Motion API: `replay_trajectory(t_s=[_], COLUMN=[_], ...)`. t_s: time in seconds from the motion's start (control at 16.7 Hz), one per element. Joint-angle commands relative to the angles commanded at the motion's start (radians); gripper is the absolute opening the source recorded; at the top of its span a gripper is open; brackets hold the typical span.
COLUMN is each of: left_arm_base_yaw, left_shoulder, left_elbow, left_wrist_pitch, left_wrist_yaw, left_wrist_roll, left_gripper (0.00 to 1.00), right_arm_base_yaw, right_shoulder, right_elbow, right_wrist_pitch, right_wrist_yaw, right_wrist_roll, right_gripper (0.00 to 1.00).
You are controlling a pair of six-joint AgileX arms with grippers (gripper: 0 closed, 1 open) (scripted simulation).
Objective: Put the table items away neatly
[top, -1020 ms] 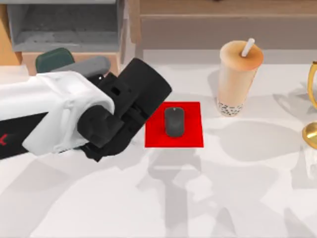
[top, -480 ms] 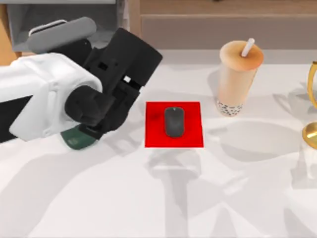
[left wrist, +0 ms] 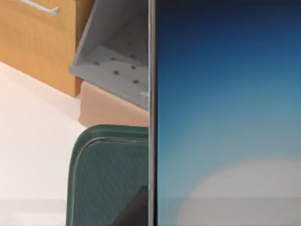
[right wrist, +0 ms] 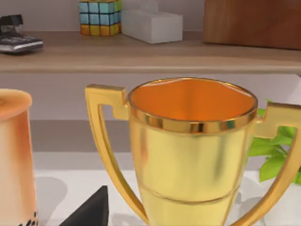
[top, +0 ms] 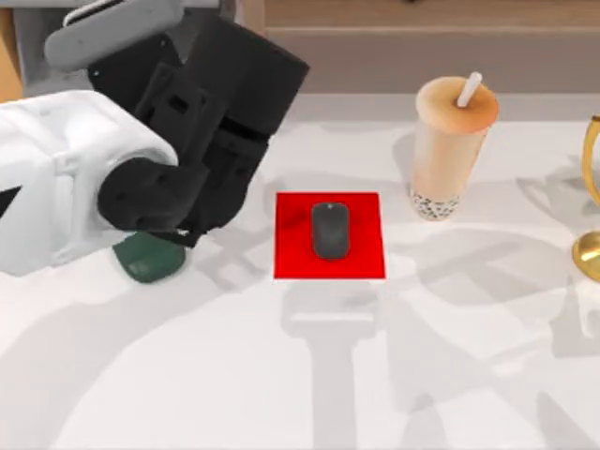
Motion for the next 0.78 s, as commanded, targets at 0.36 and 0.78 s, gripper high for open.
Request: replay_trajectory(t_s=[0.36,0.78], left_arm_base_yaw=[0.061,0.176], left_shoulder=[0.032,0.139], left_elbow=[-0.061,-0.076], left_wrist_pitch=[0.092,0.153], left_wrist_yaw=[0.018,0.057], left_wrist_roll=[0.105,0.154], left_gripper=[0.00,0.00], right_arm_base_yaw=[0.000,0.000], right_shoulder=[0.000,0.000], right_elbow=[0.000,0.000], right_wrist_pitch=[0.000,0.000], right_wrist_yaw=[0.000,0.000], right_wrist_roll=[0.000,0.000], right_gripper=[1.00,1.00])
